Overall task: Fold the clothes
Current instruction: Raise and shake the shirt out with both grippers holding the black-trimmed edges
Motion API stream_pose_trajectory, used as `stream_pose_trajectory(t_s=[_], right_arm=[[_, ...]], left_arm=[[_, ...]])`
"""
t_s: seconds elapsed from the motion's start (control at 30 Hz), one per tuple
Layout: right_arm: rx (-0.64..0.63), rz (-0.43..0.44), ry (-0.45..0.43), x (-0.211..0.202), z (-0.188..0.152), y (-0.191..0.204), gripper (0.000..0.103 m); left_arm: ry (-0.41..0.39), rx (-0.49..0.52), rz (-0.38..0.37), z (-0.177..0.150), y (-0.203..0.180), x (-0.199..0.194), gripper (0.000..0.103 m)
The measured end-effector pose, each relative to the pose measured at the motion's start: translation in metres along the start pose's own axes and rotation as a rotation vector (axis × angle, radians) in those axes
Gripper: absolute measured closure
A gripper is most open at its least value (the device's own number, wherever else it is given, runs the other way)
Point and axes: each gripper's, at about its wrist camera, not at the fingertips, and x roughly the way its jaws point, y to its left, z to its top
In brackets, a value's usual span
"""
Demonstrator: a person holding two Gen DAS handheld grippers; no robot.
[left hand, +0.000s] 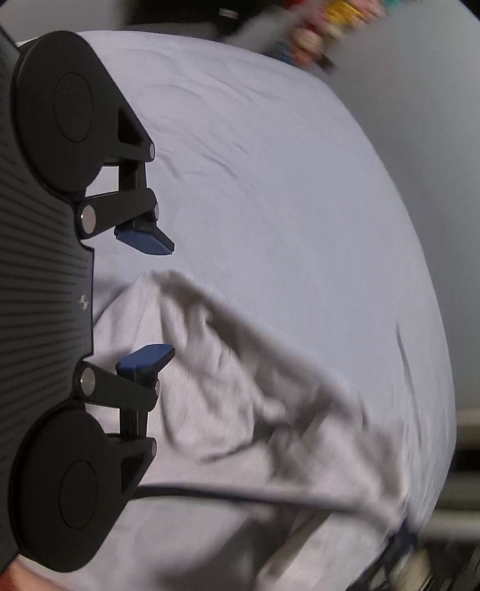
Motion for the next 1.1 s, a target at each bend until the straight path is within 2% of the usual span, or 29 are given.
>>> stream_pose_trajectory(t_s=[0.13, 0.2, 0.27, 0.37, 0.47, 0.53, 0.57, 0.6, 0.63, 0.7, 0.9, 1.1], right_arm=[[0.113, -0.004, 0.033, 0.011, -0.010, -0.014, 0.100], [0.131, -0.008, 0.040, 0.014, -0.013, -0.014, 0.100], [0.137, -0.006, 0.041, 0.018, -0.012, -0.018, 0.100], [0.139, -0.001, 0.038, 0.020, -0.011, -0.020, 0.100], [0.137, 0.003, 0.033, 0.017, -0.011, -0.023, 0.100], [0.138, 0.005, 0.030, 0.014, -0.013, -0.025, 0.100], [0.139, 0.007, 0.029, 0.014, -0.014, -0.025, 0.100], [0.141, 0.011, 0.028, 0.014, -0.015, -0.024, 0.100], [0.142, 0.014, 0.026, 0.013, -0.016, -0.023, 0.100], [0.140, 0.018, 0.023, 0.010, -0.020, -0.024, 0.100], [0.176, 0.012, 0.020, 0.007, -0.026, -0.028, 0.100], [0.244, -0.049, -0.036, -0.022, -0.019, -0.046, 0.100]], left_arm=[[-0.080, 0.196, -0.091, -0.010, -0.032, -0.020, 0.036], [-0.110, 0.343, -0.116, -0.015, -0.056, -0.025, 0.034], [-0.114, 0.513, -0.082, -0.024, -0.082, -0.022, 0.033], [-0.075, 0.673, -0.021, -0.032, -0.103, -0.001, 0.033], [-0.037, 0.777, -0.033, -0.046, -0.107, 0.014, 0.038], [-0.006, 0.800, -0.045, -0.047, -0.107, 0.024, 0.059], [0.010, 0.793, -0.051, -0.047, -0.105, 0.027, 0.066], [0.030, 0.780, -0.056, -0.045, -0.103, 0.032, 0.080], [0.051, 0.766, -0.062, -0.044, -0.101, 0.037, 0.090], [0.070, 0.706, -0.077, -0.038, -0.092, 0.041, 0.097], [0.004, 0.468, -0.073, -0.010, -0.056, 0.005, 0.100], [-0.098, 0.178, 0.062, 0.037, 0.007, -0.060, 0.100]])
